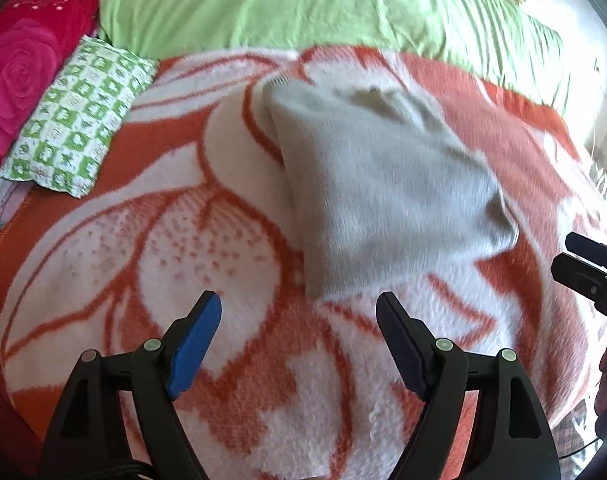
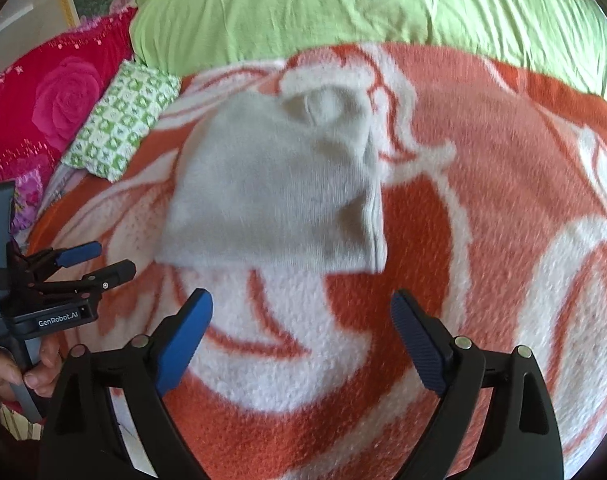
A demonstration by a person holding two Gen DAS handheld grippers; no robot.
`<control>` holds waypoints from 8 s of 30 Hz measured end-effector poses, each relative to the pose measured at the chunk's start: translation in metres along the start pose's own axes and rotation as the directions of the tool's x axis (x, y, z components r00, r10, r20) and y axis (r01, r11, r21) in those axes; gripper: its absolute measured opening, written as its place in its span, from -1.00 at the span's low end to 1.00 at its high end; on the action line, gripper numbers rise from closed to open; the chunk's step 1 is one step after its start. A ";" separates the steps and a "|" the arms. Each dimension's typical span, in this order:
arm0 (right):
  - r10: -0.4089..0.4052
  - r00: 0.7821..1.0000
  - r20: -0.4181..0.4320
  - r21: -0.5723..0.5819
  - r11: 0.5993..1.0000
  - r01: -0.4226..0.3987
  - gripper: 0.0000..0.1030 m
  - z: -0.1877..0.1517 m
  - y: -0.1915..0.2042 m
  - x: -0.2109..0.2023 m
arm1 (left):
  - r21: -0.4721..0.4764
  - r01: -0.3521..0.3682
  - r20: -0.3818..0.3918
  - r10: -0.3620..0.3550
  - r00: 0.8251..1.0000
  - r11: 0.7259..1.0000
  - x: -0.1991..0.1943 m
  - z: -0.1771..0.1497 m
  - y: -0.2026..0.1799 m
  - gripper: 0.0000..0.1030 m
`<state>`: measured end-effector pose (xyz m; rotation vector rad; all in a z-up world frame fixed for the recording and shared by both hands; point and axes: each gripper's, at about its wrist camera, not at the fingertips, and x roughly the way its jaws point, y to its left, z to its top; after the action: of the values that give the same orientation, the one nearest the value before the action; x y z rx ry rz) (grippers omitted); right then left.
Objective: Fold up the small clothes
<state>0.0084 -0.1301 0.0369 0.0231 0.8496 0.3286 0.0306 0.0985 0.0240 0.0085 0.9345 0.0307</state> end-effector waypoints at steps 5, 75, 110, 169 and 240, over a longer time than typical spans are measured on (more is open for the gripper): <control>-0.005 0.995 0.101 -0.023 1.000 0.008 1.00 0.016 0.004 -0.018 | -0.035 -0.003 0.046 0.005 0.999 0.999 -0.011 0.011 0.003 0.65; -0.018 0.999 0.030 -0.084 0.996 0.020 1.00 -0.001 0.001 0.052 | -0.031 -0.068 -0.020 0.068 0.997 0.997 0.043 -0.010 -0.014 0.67; 0.003 1.000 0.031 -0.080 0.997 -0.001 1.00 0.011 -0.003 0.055 | -0.022 -0.042 -0.029 0.041 0.999 0.999 0.045 -0.004 -0.015 0.68; 0.030 0.998 0.054 -0.086 0.996 -0.025 1.00 0.025 -0.012 0.046 | 0.000 -0.032 -0.027 0.032 0.999 0.999 0.042 0.009 -0.031 0.68; 0.062 0.998 0.021 -0.097 0.993 -0.060 1.00 0.058 -0.017 0.071 | -0.040 -0.065 -0.038 0.063 0.997 0.997 0.060 0.038 -0.011 0.67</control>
<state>0.0993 -0.1193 0.0207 -0.0371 0.8095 0.4260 0.0971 0.0893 -0.0014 -0.0004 0.9702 0.1098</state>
